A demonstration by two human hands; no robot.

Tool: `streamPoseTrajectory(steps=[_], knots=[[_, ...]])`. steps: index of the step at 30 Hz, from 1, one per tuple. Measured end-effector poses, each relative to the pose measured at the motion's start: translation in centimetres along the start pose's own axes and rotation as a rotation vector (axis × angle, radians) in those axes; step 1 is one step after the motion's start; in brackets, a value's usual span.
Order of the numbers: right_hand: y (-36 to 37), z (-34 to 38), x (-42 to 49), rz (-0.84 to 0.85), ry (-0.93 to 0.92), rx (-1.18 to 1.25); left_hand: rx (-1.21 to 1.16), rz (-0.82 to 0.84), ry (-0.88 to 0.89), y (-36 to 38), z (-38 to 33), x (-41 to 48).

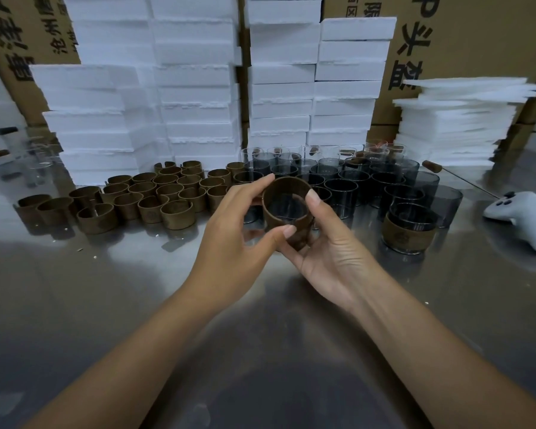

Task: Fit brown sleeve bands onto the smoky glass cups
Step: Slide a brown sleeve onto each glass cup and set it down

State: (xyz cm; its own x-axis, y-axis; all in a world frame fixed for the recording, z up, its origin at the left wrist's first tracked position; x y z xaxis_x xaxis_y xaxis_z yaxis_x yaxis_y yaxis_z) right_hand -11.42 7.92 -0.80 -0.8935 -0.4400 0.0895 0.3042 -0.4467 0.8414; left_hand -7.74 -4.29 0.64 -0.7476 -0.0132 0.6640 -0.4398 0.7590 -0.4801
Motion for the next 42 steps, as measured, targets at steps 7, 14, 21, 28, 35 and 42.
streamPoseTrajectory(steps=[7, 14, 21, 28, 35, 42], knots=[[0.1, 0.1, -0.1, 0.008, -0.014, -0.034, -0.175, 0.048, -0.077, 0.2, 0.0, 0.1], [0.4, 0.3, -0.1, 0.039, -0.024, -0.057, -0.279, -0.004, -0.177, 0.1, 0.5, 0.3], [0.1, 0.3, 0.1, 0.017, -0.026, -0.095, -0.524, 0.281, -0.454, 1.6, 1.6, 0.0], [-0.2, 0.4, 0.4, 0.134, -0.028, -0.105, -0.52, 0.192, -0.387, 1.0, 1.2, 0.2], [-0.8, 0.5, 0.5, 0.089, -0.019, -0.173, -0.53, 0.136, -0.407, 0.6, 1.2, 0.2], [-0.8, 0.5, 0.4, -0.007, -0.027, -0.184, -0.546, 0.131, -0.438, 0.8, 1.4, 0.2]])
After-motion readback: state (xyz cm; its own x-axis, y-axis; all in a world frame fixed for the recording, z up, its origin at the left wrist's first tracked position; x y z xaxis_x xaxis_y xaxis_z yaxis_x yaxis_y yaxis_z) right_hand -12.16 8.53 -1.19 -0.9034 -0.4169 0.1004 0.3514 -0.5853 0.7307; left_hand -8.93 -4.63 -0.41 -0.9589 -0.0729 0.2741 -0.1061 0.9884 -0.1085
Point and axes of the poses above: each hand's wrist, its own x-axis towards the middle knuckle, its own y-axis out of the palm, z = x × y, the point moved 3 cm from there along x, towards the middle knuckle, and after that the axes turned 13 degrees about x, right-handed, at the moved point
